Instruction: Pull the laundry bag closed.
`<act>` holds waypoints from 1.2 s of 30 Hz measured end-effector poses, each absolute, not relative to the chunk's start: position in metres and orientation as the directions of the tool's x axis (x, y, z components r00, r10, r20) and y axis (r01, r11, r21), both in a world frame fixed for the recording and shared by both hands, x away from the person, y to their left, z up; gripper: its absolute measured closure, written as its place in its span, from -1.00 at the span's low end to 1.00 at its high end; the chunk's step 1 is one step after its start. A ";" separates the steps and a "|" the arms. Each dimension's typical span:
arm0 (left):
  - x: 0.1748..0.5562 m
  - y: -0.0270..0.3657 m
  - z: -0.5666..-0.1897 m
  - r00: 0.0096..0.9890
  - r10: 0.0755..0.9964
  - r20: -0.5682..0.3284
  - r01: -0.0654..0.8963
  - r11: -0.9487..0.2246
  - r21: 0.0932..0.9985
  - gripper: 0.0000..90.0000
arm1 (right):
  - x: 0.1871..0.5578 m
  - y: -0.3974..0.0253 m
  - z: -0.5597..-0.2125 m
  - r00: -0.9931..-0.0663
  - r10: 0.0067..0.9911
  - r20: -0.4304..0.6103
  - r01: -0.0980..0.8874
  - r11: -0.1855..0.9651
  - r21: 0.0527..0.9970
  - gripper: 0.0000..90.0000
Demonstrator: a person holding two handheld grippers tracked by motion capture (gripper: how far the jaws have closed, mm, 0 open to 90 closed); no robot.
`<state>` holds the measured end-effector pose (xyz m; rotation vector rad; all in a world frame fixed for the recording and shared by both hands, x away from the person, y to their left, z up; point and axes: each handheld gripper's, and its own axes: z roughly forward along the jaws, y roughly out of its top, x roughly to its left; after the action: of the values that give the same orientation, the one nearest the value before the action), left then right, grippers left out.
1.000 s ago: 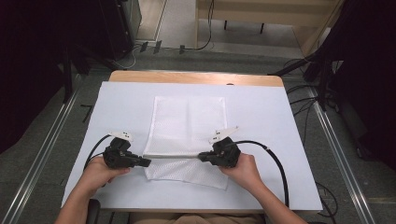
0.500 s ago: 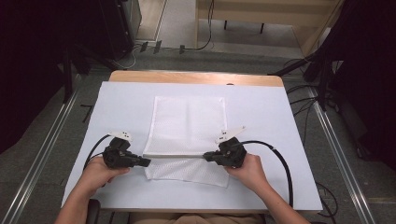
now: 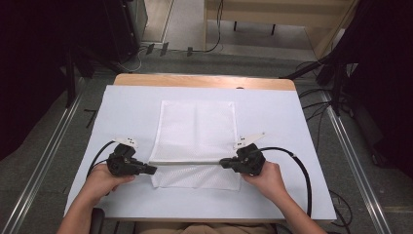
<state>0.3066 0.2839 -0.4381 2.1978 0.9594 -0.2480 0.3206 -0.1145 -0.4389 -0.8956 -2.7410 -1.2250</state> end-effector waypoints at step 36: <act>0.307 0.282 -0.440 0.708 0.562 -0.428 0.699 -0.474 0.535 0.95 | 0.325 -0.151 -0.441 -0.789 0.555 0.265 0.569 0.497 0.655 0.95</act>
<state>0.3069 0.2823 -0.4400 2.2038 0.9545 -0.2498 0.3247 -0.1510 -0.4410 -1.0141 -2.7016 -1.1924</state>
